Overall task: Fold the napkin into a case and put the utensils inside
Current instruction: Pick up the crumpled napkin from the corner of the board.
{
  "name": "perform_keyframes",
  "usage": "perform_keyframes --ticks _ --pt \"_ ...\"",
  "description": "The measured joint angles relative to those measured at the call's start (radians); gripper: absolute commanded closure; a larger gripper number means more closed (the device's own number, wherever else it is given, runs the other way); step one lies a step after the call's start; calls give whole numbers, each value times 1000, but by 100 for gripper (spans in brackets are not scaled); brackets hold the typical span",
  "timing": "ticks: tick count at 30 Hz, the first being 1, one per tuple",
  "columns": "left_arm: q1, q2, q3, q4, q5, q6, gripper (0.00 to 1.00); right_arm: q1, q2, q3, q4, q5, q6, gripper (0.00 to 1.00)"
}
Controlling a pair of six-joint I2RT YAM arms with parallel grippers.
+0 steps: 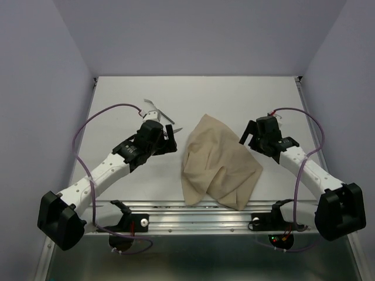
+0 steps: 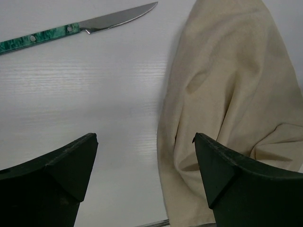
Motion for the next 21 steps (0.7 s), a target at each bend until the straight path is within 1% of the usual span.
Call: perform_keyframes --ticks 2,5,10,12,14,17,20,21 --pt "-14 -9 -31 6 11 -15 12 0 -17 -19 -3 -10 0 0" --pt "-64 -42 -109 0 39 -56 18 0 -43 -54 -18 -23 1 0" --pt "-155 -86 -199 -2 86 -139 21 0 -76 -91 -32 -44 12 0" --pt "-195 -88 -225 1 105 -185 24 0 -77 -92 -36 -50 16 0" --pt "-238 -69 -243 7 124 -241 25 0 -77 -92 -35 -55 19 0" --pt "-283 -13 -248 22 128 -303 30 0 -77 -92 -34 -63 20 0" --pt "-304 68 -248 52 133 -352 32 0 -77 -92 -34 -69 27 0" --pt "-308 98 -248 64 134 -369 35 0 -77 -92 -34 -69 28 0"
